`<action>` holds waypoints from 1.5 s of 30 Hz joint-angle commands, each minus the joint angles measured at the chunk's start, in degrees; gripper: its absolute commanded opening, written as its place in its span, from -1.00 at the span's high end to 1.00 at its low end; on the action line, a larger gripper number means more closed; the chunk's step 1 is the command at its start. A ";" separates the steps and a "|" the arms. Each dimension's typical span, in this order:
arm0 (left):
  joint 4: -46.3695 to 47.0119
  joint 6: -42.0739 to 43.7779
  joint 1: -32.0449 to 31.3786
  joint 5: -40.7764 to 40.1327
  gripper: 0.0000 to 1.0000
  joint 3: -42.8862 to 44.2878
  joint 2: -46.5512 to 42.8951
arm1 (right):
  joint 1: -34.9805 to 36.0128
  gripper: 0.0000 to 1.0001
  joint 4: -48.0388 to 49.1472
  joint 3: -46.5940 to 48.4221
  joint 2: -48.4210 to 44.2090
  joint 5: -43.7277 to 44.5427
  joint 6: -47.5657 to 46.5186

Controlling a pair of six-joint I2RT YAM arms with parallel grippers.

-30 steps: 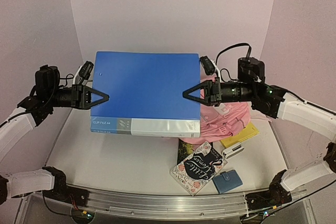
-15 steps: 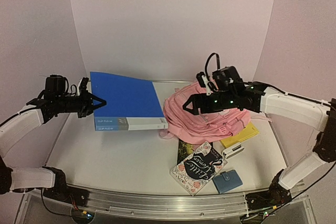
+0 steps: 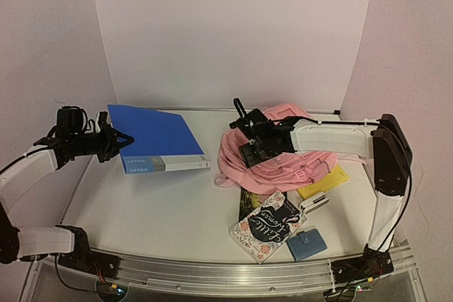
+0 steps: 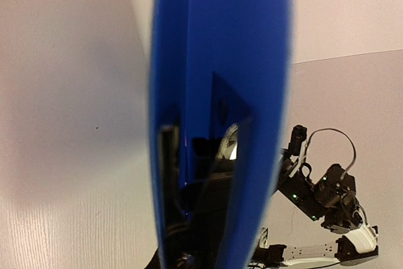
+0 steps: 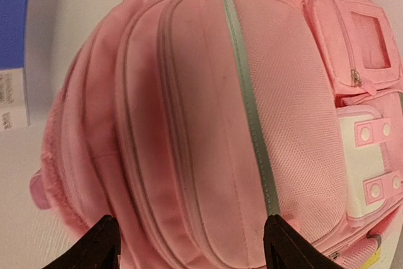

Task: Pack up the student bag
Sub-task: Place the files in the student bag.

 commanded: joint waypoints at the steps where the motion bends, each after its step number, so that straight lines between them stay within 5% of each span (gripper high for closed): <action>1: 2.35 -0.99 0.32 3.64 1.00 -0.15 -3.18 | -0.35 -0.40 -2.26 4.58 4.48 8.20 -2.57; 4: 2.35 -2.03 0.29 4.59 1.00 -0.56 -4.35 | -1.01 -0.19 -2.57 5.46 6.82 8.14 -2.91; 10: 3.58 -4.64 0.33 8.36 1.00 -0.42 -5.01 | -2.38 0.83 -3.71 8.36 6.35 5.49 -1.48; 12: 4.07 -5.34 0.29 9.63 0.99 0.01 -4.86 | -2.41 1.00 -4.24 10.29 4.39 3.96 -0.22; 28: 12.74 -12.03 0.33 15.40 1.00 -2.29 -2.92 | -2.62 1.00 -3.61 22.26 -3.09 -11.62 12.57; 45: 30.51 -19.24 -4.19 10.65 1.00 -6.60 6.56 | -2.62 1.00 13.66 15.32 -6.47 -22.19 24.98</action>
